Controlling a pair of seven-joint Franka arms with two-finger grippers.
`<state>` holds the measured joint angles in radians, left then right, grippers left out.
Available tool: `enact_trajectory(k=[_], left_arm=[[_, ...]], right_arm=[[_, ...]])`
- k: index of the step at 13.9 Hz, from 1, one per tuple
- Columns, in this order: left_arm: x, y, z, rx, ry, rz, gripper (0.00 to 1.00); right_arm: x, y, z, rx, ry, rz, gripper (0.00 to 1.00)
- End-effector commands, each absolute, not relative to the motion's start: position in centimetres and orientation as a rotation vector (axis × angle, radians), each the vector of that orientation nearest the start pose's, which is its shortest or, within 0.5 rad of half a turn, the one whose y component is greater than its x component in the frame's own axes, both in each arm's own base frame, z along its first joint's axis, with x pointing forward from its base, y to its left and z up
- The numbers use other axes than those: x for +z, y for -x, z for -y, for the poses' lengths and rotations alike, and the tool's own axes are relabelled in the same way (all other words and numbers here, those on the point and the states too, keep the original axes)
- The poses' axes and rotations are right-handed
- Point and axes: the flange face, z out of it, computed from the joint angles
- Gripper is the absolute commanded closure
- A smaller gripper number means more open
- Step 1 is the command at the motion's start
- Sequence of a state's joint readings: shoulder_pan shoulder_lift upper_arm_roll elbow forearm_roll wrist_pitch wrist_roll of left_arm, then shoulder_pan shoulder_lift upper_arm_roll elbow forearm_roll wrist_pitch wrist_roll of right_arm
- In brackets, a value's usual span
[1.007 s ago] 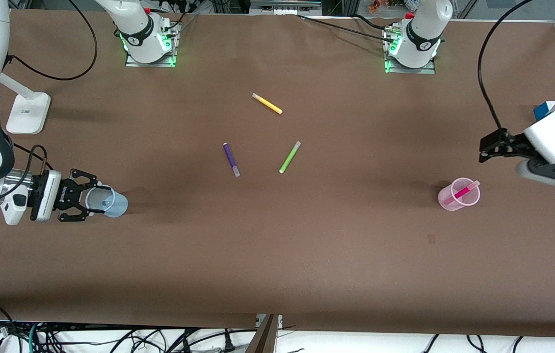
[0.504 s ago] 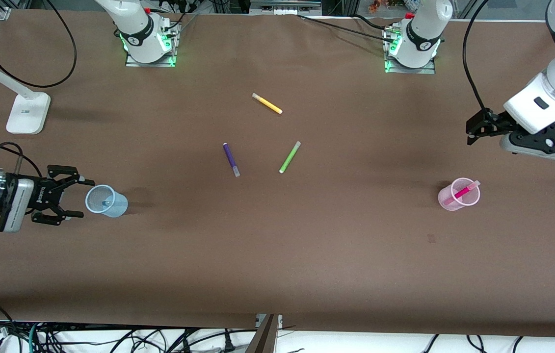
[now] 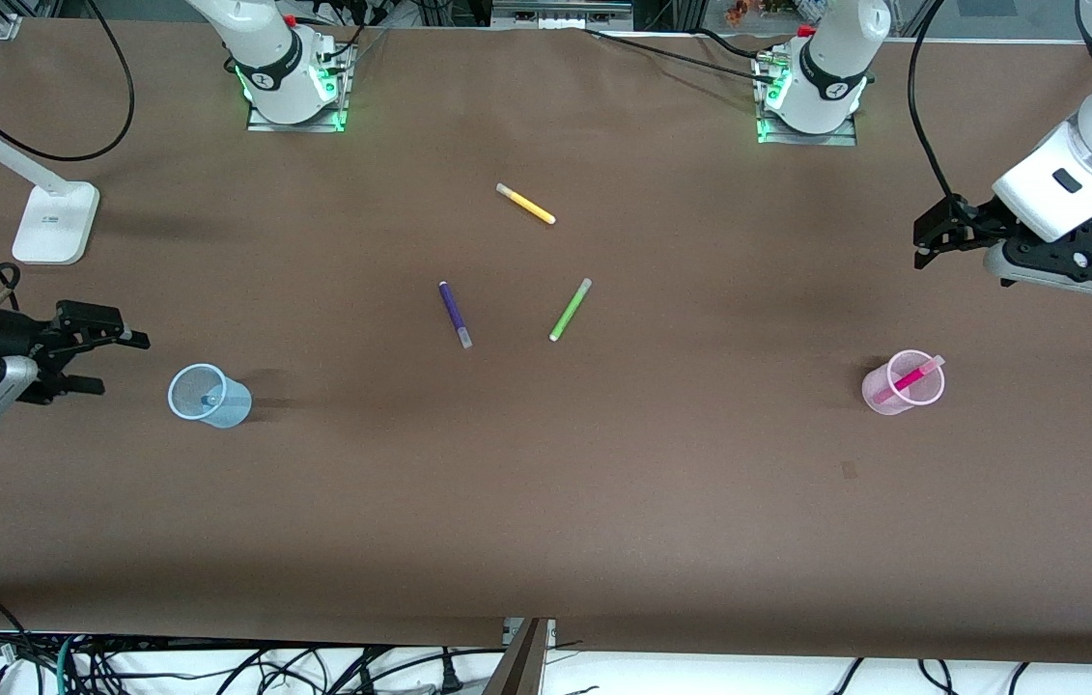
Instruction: Place pink and blue markers in matching cups
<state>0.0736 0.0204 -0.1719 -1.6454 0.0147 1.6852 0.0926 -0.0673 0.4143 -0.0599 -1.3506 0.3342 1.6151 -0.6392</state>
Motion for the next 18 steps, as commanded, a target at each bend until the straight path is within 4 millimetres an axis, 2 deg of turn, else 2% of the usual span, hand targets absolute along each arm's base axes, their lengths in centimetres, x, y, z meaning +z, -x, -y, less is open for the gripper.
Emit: enact_trajectory(k=[1, 3, 6, 7, 8, 10, 12, 13, 14, 15, 16, 18], left_arm=[[59.2, -55.9, 4.4, -0.029, 3.143, -0.269, 0.00], [59.2, -55.9, 4.4, -0.029, 3.142, -0.271, 0.00], [59.2, -55.9, 4.2, -0.027, 3.143, -0.269, 0.00], [59.2, -55.8, 4.9, -0.024, 3.140, -0.295, 0.00], [59.2, -55.7, 4.4, -0.017, 3.140, -0.286, 0.00], [59.7, -55.4, 3.4, -0.015, 3.138, -0.312, 0.00], [59.7, -55.3, 3.3, -0.006, 3.135, -0.341, 0.00], [59.7, -55.3, 3.1, -0.006, 3.136, -0.334, 0.00], [59.7, -55.3, 3.0, -0.006, 3.138, -0.329, 0.00], [59.7, -55.3, 3.0, -0.006, 3.138, -0.329, 0.00], [59.7, -55.4, 2.6, -0.009, 3.146, -0.315, 0.00], [59.8, -55.5, 2.3, -0.025, 3.208, -0.278, 0.00]], right_arm=[[51.1, -62.6, 1.7, 0.145, 2.902, 0.402, 0.00], [51.4, -60.2, 0.8, 0.196, 2.935, 0.236, 0.00], [53.8, -56.0, 0.2, 0.222, 3.032, 0.121, 0.00], [54.7, -54.9, -0.4, 0.282, 3.056, 0.095, 0.00], [55.5, -54.0, -0.6, 0.321, 3.079, 0.036, 0.00], [56.6, -53.7, 0.3, 0.311, 3.157, 0.022, 0.00], [58.9, -53.4, 1.1, 0.305, 3.192, -0.007, 0.00], [59.5, -53.5, 1.6, 0.291, 3.214, -0.009, 0.00], [59.8, -53.4, 3.0, 0.291, 3.215, -0.035, 0.00], [61.1, -52.7, 4.2, 0.256, 3.209, -0.097, 0.00], [61.5, -52.6, 4.4, 0.246, 3.204, -0.093, 0.00], [61.8, -52.3, 6.2, 0.231, 3.137, -0.153, 0.00]])
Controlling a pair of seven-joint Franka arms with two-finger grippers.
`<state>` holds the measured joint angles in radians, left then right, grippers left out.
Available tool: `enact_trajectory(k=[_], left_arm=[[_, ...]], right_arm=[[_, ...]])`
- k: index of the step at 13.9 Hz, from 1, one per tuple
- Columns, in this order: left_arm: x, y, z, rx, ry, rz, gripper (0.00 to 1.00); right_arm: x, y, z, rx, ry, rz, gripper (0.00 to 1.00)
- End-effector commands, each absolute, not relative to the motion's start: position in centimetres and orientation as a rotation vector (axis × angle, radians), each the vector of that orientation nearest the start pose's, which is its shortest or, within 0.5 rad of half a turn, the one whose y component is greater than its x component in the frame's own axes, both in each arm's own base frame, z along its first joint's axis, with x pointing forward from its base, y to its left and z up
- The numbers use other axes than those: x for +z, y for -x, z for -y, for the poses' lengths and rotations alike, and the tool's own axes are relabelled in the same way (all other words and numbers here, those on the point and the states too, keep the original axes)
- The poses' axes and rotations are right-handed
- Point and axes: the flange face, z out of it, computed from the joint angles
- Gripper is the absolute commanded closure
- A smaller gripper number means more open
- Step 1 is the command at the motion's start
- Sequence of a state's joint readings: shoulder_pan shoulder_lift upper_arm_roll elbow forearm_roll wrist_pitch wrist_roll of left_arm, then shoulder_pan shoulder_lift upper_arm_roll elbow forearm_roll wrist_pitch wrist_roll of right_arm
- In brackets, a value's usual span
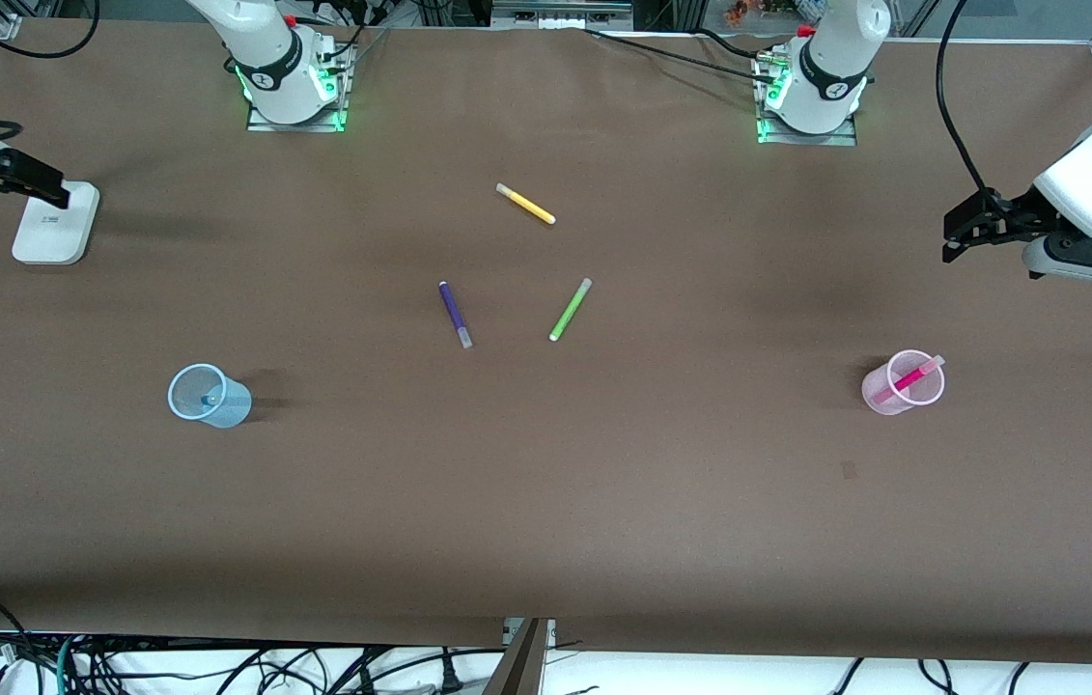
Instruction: Place pink and blue markers in matching cups
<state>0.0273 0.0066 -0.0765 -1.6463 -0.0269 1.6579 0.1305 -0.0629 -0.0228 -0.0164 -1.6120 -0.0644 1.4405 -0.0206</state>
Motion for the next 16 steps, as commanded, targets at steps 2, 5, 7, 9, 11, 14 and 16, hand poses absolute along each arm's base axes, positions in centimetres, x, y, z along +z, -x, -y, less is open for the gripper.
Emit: enact_trajectory(k=[2, 5, 7, 9, 11, 14, 16], left_arm=[[59.7, -55.4, 2.0, -0.021, 3.205, -0.286, 0.00], [59.6, -55.5, 2.1, -0.018, 3.201, -0.295, 0.00], [59.6, -55.5, 2.0, -0.018, 3.200, -0.296, 0.00], [59.6, -55.5, 2.0, -0.018, 3.199, -0.298, 0.00], [59.6, -55.5, 2.0, -0.018, 3.199, -0.296, 0.00], [59.6, -55.5, 2.0, -0.021, 3.199, -0.298, 0.00], [59.6, -55.5, 2.0, -0.018, 3.199, -0.298, 0.00]], right_arm=[[61.8, -52.2, 6.2, 0.229, 3.116, -0.155, 0.00], [62.0, -52.1, 4.5, 0.252, 3.122, -0.127, 0.00], [61.8, -52.1, 4.6, 0.259, 3.121, -0.129, 0.00], [62.1, -52.5, 5.0, 0.245, 3.122, -0.125, 0.00], [62.0, -53.0, 5.0, 0.245, 3.126, -0.118, 0.00], [61.9, -53.1, 5.1, 0.243, 3.127, -0.121, 0.00], [61.9, -53.1, 5.0, 0.245, 3.125, -0.121, 0.00]])
